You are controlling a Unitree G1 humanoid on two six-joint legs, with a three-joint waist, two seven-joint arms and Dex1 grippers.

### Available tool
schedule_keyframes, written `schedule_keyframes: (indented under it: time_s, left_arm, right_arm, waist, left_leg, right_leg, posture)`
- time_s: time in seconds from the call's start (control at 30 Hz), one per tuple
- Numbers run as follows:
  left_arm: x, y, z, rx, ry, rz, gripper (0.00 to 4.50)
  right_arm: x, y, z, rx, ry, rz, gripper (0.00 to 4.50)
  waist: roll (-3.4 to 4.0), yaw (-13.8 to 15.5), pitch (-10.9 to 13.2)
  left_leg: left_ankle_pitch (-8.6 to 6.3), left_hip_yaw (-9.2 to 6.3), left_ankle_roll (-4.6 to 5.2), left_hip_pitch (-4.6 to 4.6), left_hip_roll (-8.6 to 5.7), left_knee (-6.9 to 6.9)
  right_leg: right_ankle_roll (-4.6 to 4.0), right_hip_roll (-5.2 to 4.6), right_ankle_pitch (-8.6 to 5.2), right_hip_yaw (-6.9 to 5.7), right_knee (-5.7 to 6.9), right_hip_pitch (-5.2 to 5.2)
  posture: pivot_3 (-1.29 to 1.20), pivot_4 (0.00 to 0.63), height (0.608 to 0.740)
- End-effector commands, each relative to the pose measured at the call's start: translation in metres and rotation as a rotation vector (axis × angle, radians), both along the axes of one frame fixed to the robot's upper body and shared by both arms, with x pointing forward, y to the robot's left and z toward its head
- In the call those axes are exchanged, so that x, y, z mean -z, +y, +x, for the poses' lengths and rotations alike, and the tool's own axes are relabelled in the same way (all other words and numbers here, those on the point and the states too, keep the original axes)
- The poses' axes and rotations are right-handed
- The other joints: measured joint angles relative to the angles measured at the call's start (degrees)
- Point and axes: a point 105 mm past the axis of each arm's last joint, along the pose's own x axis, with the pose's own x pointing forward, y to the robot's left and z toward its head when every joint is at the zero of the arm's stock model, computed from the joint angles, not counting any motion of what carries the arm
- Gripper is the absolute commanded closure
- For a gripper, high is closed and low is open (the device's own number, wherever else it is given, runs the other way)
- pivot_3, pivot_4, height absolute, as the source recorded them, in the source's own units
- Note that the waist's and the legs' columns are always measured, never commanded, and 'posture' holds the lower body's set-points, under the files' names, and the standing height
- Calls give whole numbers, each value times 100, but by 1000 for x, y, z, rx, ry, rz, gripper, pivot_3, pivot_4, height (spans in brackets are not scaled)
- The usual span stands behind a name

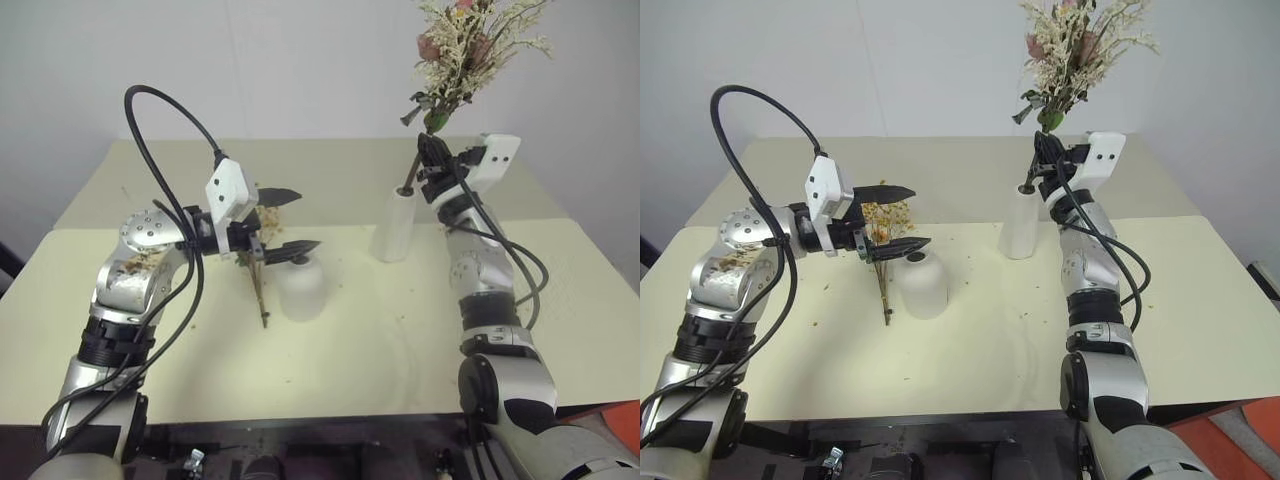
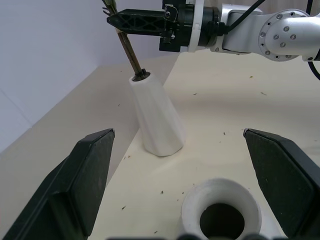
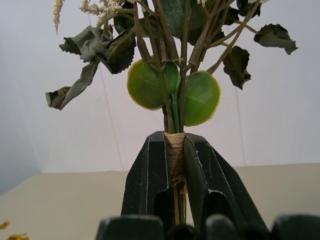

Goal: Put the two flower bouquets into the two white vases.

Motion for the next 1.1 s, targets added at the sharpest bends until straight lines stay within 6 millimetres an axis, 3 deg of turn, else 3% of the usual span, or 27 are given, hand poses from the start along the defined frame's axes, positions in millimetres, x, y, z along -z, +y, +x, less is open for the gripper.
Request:
schedule_keyframes:
  time_s: [0.03, 0.47, 0.87, 1.1]
  left_arm:
    - [-14, 3, -4, -11, -60, -8, 0]
    - [-14, 6, -7, -27, -71, -15, 0]
    - [-14, 6, -4, -30, -79, -20, 0]
    - [-13, 2, -1, -14, -82, -22, 0]
  right_arm:
    - [-3, 2, -4, 6, -43, -27, 4287]
    - [9, 8, -1, -14, -29, -38, 4287]
    - [11, 8, -18, -16, -66, -103, 184]
    - [20, 4, -28, -4, -47, -102, 41]
  waist:
    - [0, 1, 0]
    - [0, -3, 0]
    - [0, 1, 0]
    - [0, 2, 0]
  left_leg:
    - [0, 0, 0, 0, 0, 0]
    - [0, 0, 0, 0, 0, 0]
    - [0, 0, 0, 0, -1, 0]
    - [0, -1, 0, 2, 0, 0]
  right_leg:
    - [0, 0, 0, 0, 0, 0]
    - [0, 0, 0, 0, 1, 0]
    - [0, -1, 0, 0, -1, 0]
    - [0, 0, 0, 0, 2, 1]
  posture:
    - [0, 150, 740]
    - [0, 150, 740]
    - [0, 150, 740]
    - [0, 150, 740]
